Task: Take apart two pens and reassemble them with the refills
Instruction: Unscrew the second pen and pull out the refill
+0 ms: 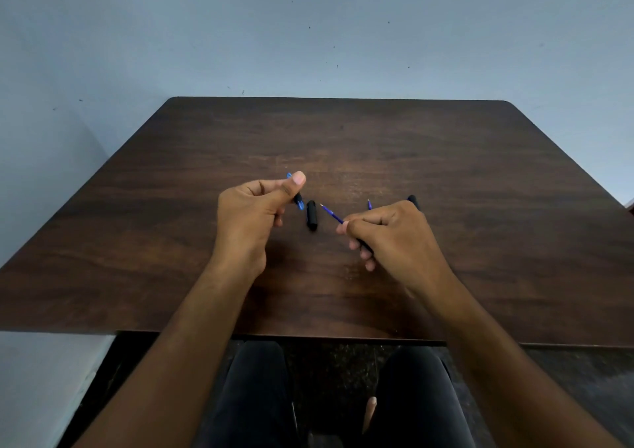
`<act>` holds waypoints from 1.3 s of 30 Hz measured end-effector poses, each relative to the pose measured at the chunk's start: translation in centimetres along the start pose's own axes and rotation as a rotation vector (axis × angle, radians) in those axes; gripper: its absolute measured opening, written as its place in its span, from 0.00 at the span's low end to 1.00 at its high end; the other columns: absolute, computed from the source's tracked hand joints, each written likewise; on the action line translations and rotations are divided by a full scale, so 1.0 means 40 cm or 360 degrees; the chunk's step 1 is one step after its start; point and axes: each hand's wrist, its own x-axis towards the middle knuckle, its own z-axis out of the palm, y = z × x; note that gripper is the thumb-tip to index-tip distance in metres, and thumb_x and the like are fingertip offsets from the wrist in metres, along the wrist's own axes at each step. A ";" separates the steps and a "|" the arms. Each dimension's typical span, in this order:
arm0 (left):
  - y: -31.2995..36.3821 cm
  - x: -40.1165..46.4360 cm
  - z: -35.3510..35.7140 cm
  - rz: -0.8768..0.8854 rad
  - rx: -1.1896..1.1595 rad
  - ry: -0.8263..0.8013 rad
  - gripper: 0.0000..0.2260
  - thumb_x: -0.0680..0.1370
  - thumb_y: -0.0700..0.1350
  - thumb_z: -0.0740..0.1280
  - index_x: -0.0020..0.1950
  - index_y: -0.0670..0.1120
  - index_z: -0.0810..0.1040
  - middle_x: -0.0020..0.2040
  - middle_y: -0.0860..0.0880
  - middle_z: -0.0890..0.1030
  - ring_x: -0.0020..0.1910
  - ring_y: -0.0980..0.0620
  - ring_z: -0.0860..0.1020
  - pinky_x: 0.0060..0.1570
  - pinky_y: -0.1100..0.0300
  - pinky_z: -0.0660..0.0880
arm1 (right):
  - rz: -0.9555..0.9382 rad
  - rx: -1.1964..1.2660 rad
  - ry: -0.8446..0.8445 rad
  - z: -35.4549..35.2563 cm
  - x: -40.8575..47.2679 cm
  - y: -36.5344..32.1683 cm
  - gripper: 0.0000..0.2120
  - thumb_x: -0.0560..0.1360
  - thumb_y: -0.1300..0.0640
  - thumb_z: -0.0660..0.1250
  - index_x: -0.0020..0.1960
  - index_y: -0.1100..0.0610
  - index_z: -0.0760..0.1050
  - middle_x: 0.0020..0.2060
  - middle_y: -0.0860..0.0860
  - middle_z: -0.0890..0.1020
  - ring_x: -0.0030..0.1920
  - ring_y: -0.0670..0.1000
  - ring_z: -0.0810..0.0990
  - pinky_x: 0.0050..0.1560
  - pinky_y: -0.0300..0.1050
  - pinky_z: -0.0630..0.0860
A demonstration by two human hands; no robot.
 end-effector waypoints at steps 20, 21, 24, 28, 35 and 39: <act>-0.036 -0.011 0.049 0.0138 0.1822 -0.0135 0.20 0.61 0.65 0.78 0.33 0.49 0.81 0.31 0.51 0.80 0.33 0.55 0.76 0.28 0.61 0.66 | 0.0156 0.0157 -0.0005 0.006 -0.002 -0.009 0.09 0.77 0.62 0.70 0.39 0.60 0.86 0.29 0.56 0.84 0.27 0.52 0.78 0.28 0.47 0.80; -0.037 -0.012 0.048 0.0135 0.1819 -0.0136 0.20 0.61 0.66 0.78 0.33 0.49 0.80 0.31 0.52 0.79 0.32 0.56 0.75 0.28 0.61 0.65 | 0.0158 0.0155 -0.0007 0.007 -0.002 -0.007 0.09 0.77 0.62 0.70 0.40 0.60 0.86 0.29 0.56 0.84 0.26 0.52 0.78 0.28 0.47 0.80; -0.038 -0.012 0.041 0.0136 0.1776 -0.0124 0.21 0.60 0.66 0.78 0.31 0.50 0.78 0.31 0.53 0.78 0.31 0.58 0.73 0.26 0.63 0.62 | 0.0164 0.0162 -0.0020 0.009 -0.004 -0.002 0.09 0.77 0.62 0.70 0.40 0.61 0.86 0.30 0.56 0.84 0.26 0.52 0.78 0.29 0.47 0.80; -0.027 -0.017 0.034 0.0144 0.1684 -0.0127 0.22 0.61 0.67 0.77 0.28 0.51 0.75 0.30 0.51 0.79 0.31 0.56 0.76 0.26 0.64 0.65 | 0.0143 0.0199 -0.0039 0.011 -0.005 0.000 0.09 0.77 0.63 0.69 0.41 0.60 0.86 0.30 0.56 0.84 0.26 0.51 0.78 0.29 0.47 0.79; -0.021 -0.057 0.005 0.0462 0.0952 -0.0100 0.07 0.70 0.53 0.77 0.36 0.52 0.85 0.31 0.56 0.83 0.34 0.62 0.80 0.32 0.74 0.70 | 0.0104 0.0257 -0.0072 0.018 -0.003 -0.004 0.08 0.77 0.63 0.70 0.40 0.59 0.86 0.29 0.56 0.83 0.26 0.51 0.78 0.29 0.47 0.79; -0.023 -0.069 0.009 0.0427 0.0608 -0.0281 0.05 0.73 0.52 0.75 0.40 0.52 0.87 0.34 0.59 0.85 0.33 0.66 0.79 0.33 0.73 0.70 | 0.0027 0.0238 -0.0089 0.026 -0.002 -0.008 0.09 0.78 0.60 0.70 0.41 0.58 0.86 0.30 0.56 0.83 0.26 0.51 0.78 0.29 0.46 0.78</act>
